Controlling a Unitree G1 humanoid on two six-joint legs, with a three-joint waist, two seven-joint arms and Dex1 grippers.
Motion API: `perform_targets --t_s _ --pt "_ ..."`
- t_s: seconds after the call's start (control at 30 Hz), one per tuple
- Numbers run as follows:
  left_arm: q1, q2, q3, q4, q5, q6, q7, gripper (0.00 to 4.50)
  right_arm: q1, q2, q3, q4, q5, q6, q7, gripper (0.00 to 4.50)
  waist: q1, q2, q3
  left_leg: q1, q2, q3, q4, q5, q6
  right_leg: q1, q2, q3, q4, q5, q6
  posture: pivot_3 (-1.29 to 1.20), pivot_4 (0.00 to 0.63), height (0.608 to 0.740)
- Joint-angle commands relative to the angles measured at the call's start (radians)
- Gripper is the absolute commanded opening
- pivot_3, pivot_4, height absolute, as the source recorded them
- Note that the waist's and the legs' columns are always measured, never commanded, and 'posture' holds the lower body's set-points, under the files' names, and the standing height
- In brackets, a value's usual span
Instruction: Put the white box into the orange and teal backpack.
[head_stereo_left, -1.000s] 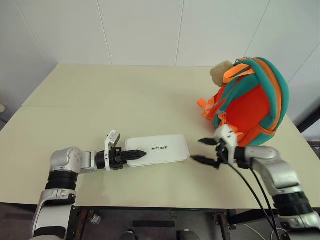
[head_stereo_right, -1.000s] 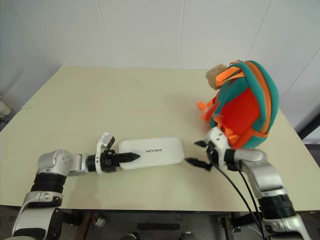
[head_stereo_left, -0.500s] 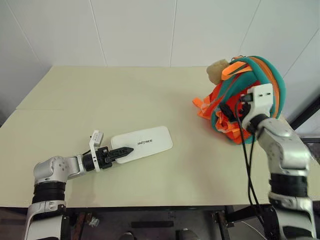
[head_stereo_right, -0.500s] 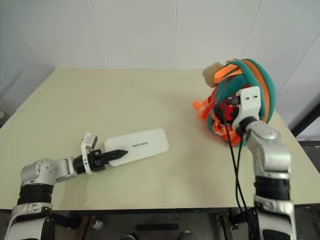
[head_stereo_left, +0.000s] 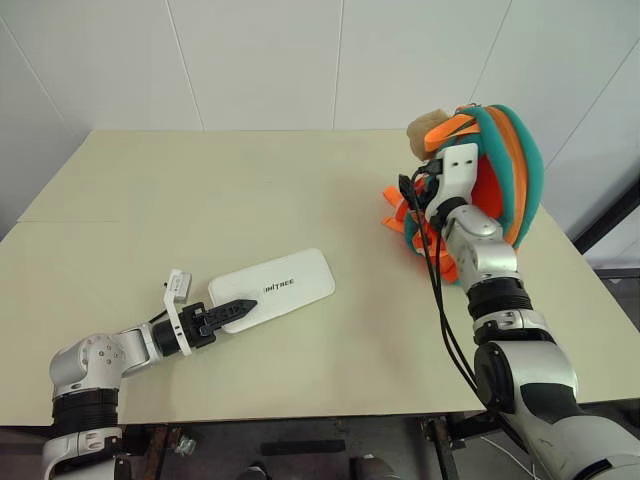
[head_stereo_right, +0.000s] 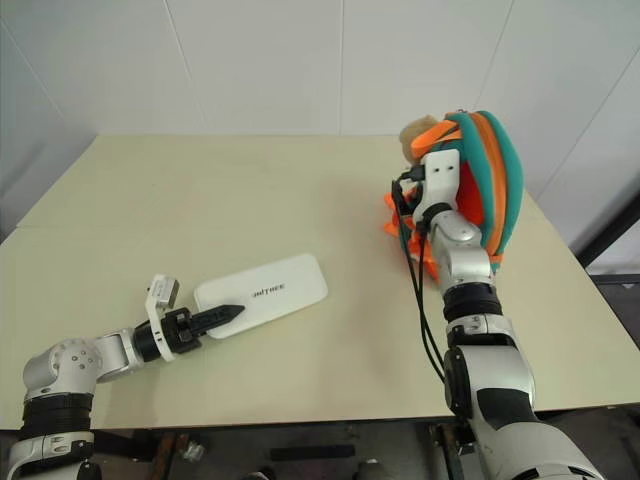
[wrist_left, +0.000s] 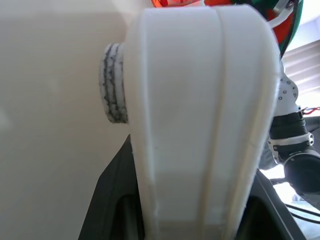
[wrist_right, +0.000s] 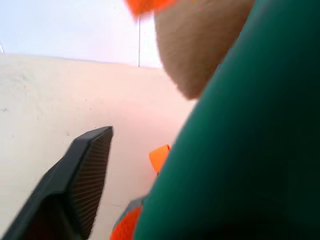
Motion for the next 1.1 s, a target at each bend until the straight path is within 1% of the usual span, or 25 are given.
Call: perform_targets --t_s 0.03,0.1,0.2,0.27,0.3,0.33,0.43,0.5,0.53,0.63,0.7,0.83,0.93,1.0,1.1 --pt "0.008 0.026 0.05 -0.043 -0.022 -0.042 0.015 1.33 -0.005 0.007 0.014 -0.063 0.04 -0.058 0.134 2.6 -0.001 0.0 0.0 0.0 0.0 0.0 0.0 0.0 0.0 0.0 0.0 0.0 0.001 0.0 0.0 0.0 0.15 0.74" --pt "0.015 0.047 0.066 -0.058 -0.031 -0.053 0.011 1.33 0.028 0.015 0.031 -0.176 0.097 -0.071 0.278 1.94 -0.006 0.0 0.0 0.001 0.0 0.0 0.0 0.001 0.0 0.0 0.0 0.0 0.001 0.0 0.0 0.0 0.15 0.74" --pt "0.023 0.072 0.083 -0.074 -0.036 -0.057 0.017 1.33 0.078 0.013 0.052 -0.377 0.215 0.028 0.46 0.95 -0.012 0.001 0.0 0.0 0.0 -0.001 -0.001 0.001 0.0 0.0 0.0 0.0 0.002 0.0 0.0 0.0 0.15 0.74" --pt "0.031 0.092 0.093 -0.077 -0.035 -0.065 0.017 1.33 0.132 -0.008 0.079 -0.569 0.349 0.165 0.61 0.33 -0.014 0.001 0.0 0.0 0.0 -0.001 -0.001 0.001 0.0 0.0 0.0 -0.001 0.001 0.0 0.001 0.0 0.15 0.74" --pt "0.035 0.105 0.102 -0.072 -0.031 -0.075 0.015 1.33 0.163 -0.032 0.09 -0.679 0.442 0.27 0.684 0.04 -0.012 0.001 0.0 0.0 0.001 -0.001 -0.001 0.0 -0.001 0.0 0.0 -0.001 0.001 0.0 0.001 0.0 0.15 0.74" --pt "0.039 0.118 0.112 -0.059 -0.022 -0.091 0.017 1.33 0.194 -0.06 0.102 -0.785 0.531 0.356 0.755 0.02 -0.011 0.001 0.0 0.0 0.001 -0.002 -0.002 0.0 -0.001 0.0 0.0 -0.002 0.001 0.0 0.001 0.0 0.15 0.74" --pt "0.053 0.153 0.122 -0.012 0.006 -0.14 0.012 1.33 0.231 -0.135 0.106 -0.941 0.716 0.606 0.82 0.02 -0.011 0.001 0.001 0.0 0.001 -0.002 -0.003 0.0 -0.001 0.0 0.0 -0.003 0.001 -0.001 0.0 0.0 0.15 0.74" --pt "0.059 0.172 0.126 0.017 0.015 -0.168 0.007 1.33 0.246 -0.187 0.106 -0.998 0.802 0.734 0.847 0.02 -0.008 0.001 0.001 0.0 0.001 -0.003 -0.002 0.0 0.0 -0.001 0.0 -0.004 0.0 -0.001 -0.001 0.0 0.15 0.74" --pt "0.053 0.183 0.14 0.037 0.0 -0.134 0.023 1.33 0.257 -0.218 0.108 -1.025 0.839 0.789 0.864 0.02 -0.003 0.001 0.001 0.0 0.001 -0.003 -0.002 0.0 0.0 -0.001 0.0 -0.004 0.001 -0.002 -0.001 0.0 0.15 0.74" --pt "0.075 0.206 0.135 0.021 -0.009 -0.117 0.018 1.33 0.294 -0.294 0.123 -1.066 0.897 0.906 0.888 0.02 0.005 0.0 0.0 0.0 0.001 -0.003 -0.001 0.0 0.0 -0.001 0.0 -0.004 0.001 -0.002 -0.002 0.0 0.15 0.74" --pt "0.107 0.204 0.135 -0.043 -0.022 -0.146 -0.009 1.33 0.34 -0.33 0.139 -1.076 0.885 0.921 0.909 0.02 0.008 -0.001 0.0 0.0 0.001 -0.003 -0.001 0.0 0.0 0.0 0.0 -0.004 0.0 -0.002 -0.002 0.0 0.15 0.74" --pt "0.168 0.205 0.174 -0.193 -0.101 -0.151 -0.047 1.33 0.391 -0.362 0.193 -1.003 0.774 0.859 0.942 0.02 0.012 -0.001 0.0 -0.001 0.001 -0.003 -0.001 -0.001 0.0 0.0 -0.001 -0.004 -0.003 -0.002 -0.002 0.0 0.15 0.74" --pt "0.204 0.235 0.229 -0.294 -0.188 -0.077 -0.039 1.33 0.385 -0.351 0.218 -0.945 0.712 0.806 0.953 0.02 0.013 -0.002 0.001 -0.001 0.001 -0.002 -0.001 -0.001 0.001 -0.001 -0.001 -0.004 -0.003 -0.002 -0.002 0.0 0.15 0.74" --pt "0.233 0.265 0.261 -0.356 -0.208 -0.089 -0.06 1.33 0.385 -0.34 0.225 -0.934 0.693 0.788 0.956 0.02 0.012 -0.002 0.001 -0.002 0.001 -0.002 -0.001 -0.001 0.001 -0.001 -0.001 -0.004 -0.004 -0.002 -0.002 0.0 0.15 0.74" --pt "0.245 0.282 0.313 -0.411 -0.238 -0.128 -0.072 1.33 0.392 -0.327 0.242 -0.909 0.654 0.755 0.967 0.02 0.012 -0.002 0.001 -0.002 0.001 -0.002 -0.002 -0.001 0.0 -0.001 -0.001 -0.004 -0.005 -0.002 -0.002 0.0 0.15 0.74"
